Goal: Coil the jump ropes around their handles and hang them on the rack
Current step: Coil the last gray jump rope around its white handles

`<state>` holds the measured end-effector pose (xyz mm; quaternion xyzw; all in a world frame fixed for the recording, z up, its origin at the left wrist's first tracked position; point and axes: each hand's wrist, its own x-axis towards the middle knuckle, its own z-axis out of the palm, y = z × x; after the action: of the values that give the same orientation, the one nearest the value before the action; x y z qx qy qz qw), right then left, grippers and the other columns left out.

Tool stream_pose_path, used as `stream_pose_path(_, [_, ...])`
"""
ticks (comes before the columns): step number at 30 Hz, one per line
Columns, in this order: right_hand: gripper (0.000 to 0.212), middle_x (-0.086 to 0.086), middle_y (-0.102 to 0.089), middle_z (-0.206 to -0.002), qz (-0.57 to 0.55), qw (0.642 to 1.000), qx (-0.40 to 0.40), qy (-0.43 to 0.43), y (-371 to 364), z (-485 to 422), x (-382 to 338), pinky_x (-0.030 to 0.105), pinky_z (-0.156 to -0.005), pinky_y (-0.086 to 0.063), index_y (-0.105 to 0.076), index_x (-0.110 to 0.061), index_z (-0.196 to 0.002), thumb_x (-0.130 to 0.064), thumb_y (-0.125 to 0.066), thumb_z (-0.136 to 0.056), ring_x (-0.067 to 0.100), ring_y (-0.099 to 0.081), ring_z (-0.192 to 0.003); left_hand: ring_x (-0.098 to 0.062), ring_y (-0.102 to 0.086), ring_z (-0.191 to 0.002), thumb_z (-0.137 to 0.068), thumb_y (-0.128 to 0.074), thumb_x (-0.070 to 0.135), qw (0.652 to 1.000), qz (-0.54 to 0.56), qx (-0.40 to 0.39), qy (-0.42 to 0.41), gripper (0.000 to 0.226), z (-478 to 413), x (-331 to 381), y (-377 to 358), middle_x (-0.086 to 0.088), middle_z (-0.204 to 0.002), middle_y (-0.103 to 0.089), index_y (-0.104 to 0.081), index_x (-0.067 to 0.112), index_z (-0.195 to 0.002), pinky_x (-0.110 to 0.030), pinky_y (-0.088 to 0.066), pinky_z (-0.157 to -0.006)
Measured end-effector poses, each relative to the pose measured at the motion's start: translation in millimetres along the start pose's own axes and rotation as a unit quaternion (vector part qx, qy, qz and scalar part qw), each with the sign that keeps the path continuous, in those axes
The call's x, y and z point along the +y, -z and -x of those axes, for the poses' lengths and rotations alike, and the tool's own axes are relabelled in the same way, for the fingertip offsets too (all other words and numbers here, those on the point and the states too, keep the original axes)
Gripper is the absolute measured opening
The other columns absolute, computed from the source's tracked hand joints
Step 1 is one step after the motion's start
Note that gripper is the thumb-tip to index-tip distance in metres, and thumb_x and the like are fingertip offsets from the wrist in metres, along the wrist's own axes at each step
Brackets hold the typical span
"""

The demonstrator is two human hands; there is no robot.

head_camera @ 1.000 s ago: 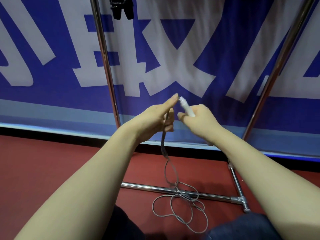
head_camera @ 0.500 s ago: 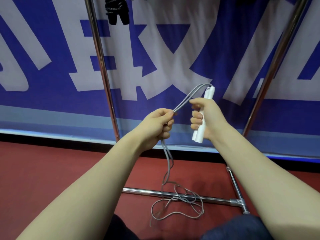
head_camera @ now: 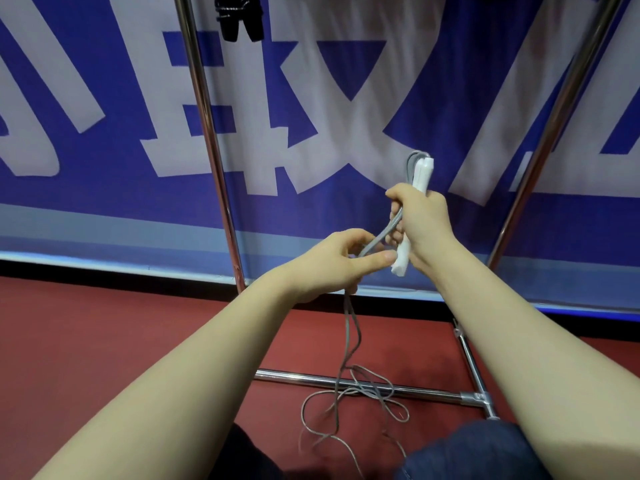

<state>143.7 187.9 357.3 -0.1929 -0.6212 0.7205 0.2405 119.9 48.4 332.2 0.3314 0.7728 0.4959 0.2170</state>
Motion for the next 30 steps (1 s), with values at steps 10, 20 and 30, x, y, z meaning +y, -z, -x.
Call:
stream_pose_path(10, [0.026,0.017,-0.075,-0.088,-0.062,0.99,-0.124,-0.026,-13,7,2,0.046,-0.099,-0.048,-0.052,-0.013,-0.065,-0.02,-0.049,-0.09,0.025,-0.072,-0.098,-0.004,-0.054,-0.054,-0.084,-0.073,0.028,0.993,-0.055,0.102,-0.016,0.035,-3,-1,-10,-0.004,-0.081,-0.062,-0.054,0.008,-0.106,-0.019,-0.042,-0.044])
stream_pose_path(20, [0.028,0.014,-0.074,-0.08,-0.05,0.986,-0.152,-0.043,-9,11,-1,0.037,-0.087,-0.052,-0.056,-0.009,-0.066,-0.018,-0.048,-0.091,0.03,-0.072,-0.093,-0.005,-0.039,-0.047,-0.086,-0.063,0.019,0.983,-0.103,0.151,-0.004,0.024,-4,7,-10,0.006,-0.065,-0.046,-0.044,0.017,-0.072,-0.011,-0.029,-0.039])
stream_pose_path(30, [0.025,0.008,-0.074,-0.088,0.057,0.97,-0.184,-0.147,3,6,2,0.043,-0.089,-0.053,-0.069,-0.014,-0.087,-0.036,-0.059,-0.092,0.022,-0.069,-0.089,-0.016,-0.044,-0.056,-0.087,-0.057,0.021,0.97,-0.208,0.129,0.001,0.014,-1,4,4,0.004,-0.067,-0.049,-0.05,0.019,-0.076,-0.028,-0.035,-0.052])
